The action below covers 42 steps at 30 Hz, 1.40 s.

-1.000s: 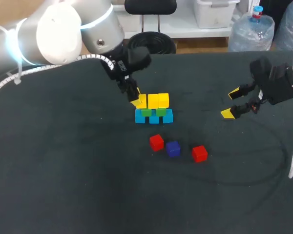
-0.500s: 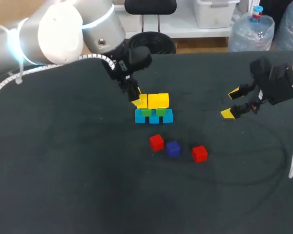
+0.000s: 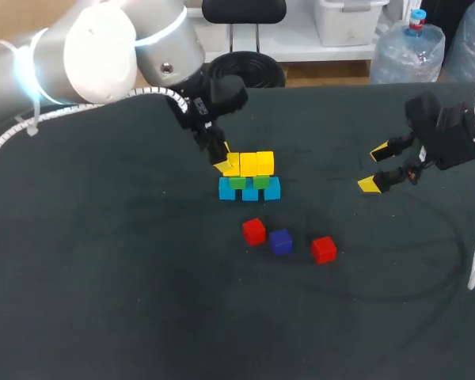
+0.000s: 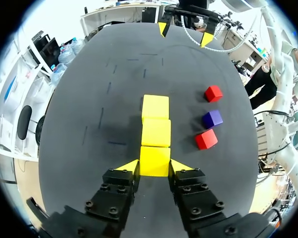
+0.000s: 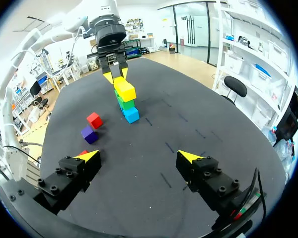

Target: Place the blue cubes, place green cubes on the blue cubes, place the yellow cubes on the green cubes, then place the red cubes on the yellow cubes, and place purple cube on the red cubes.

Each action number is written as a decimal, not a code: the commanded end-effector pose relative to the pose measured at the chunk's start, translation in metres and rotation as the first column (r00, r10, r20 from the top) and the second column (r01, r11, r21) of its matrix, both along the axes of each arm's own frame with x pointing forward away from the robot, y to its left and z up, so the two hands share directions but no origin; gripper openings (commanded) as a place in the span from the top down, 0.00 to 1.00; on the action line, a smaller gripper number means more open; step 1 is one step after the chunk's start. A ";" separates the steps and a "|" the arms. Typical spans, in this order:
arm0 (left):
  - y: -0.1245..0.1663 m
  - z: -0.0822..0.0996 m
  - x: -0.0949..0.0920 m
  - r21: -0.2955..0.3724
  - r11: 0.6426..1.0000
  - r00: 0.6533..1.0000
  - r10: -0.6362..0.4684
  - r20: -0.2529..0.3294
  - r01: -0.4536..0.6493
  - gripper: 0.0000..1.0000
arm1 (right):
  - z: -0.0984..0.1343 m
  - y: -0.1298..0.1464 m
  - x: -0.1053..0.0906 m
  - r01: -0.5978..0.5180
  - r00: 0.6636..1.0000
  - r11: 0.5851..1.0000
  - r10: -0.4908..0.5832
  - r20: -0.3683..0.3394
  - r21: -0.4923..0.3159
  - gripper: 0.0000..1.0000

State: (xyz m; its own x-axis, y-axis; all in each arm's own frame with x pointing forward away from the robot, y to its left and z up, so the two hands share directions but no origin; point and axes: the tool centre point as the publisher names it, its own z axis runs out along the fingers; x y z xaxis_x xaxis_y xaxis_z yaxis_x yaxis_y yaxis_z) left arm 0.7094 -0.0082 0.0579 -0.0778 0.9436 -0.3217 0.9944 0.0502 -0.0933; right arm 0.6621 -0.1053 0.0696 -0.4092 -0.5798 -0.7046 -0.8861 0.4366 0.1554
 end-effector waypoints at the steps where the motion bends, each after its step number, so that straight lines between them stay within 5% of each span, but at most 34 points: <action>1: -0.001 0.000 0.003 0.005 1.000 1.000 -0.004 -0.006 0.004 0.97 | -0.001 0.000 0.001 -0.001 1.000 1.000 0.001 0.001 0.003 0.00; 23: 0.000 -0.002 0.001 0.004 1.000 1.000 -0.006 -0.011 0.006 0.96 | -0.001 0.000 0.001 -0.001 1.000 1.000 0.001 0.001 0.003 0.00; 30: 0.000 -0.002 0.001 0.005 1.000 1.000 -0.004 -0.012 0.004 0.85 | -0.001 0.000 0.001 -0.001 1.000 1.000 0.001 0.001 0.003 0.00; 32: 0.000 -0.003 0.001 0.006 1.000 1.000 -0.003 -0.014 0.003 0.78 | -0.001 0.000 0.001 -0.001 1.000 1.000 0.001 0.001 0.003 0.00; 35: 0.000 -0.003 0.001 0.008 1.000 1.000 -0.001 -0.016 0.001 0.51 | -0.001 0.000 0.001 -0.001 1.000 1.000 0.001 0.001 0.003 0.00; 38: 0.000 -0.003 0.001 0.010 1.000 1.000 0.001 -0.019 -0.001 0.02 | -0.001 0.000 0.001 -0.001 1.000 1.000 0.001 0.001 0.003 0.00; 42: 0.000 -0.003 0.001 0.013 1.000 1.000 0.001 -0.021 -0.001 0.00 | -0.001 0.000 0.001 -0.001 1.000 1.000 0.001 0.001 0.003 0.00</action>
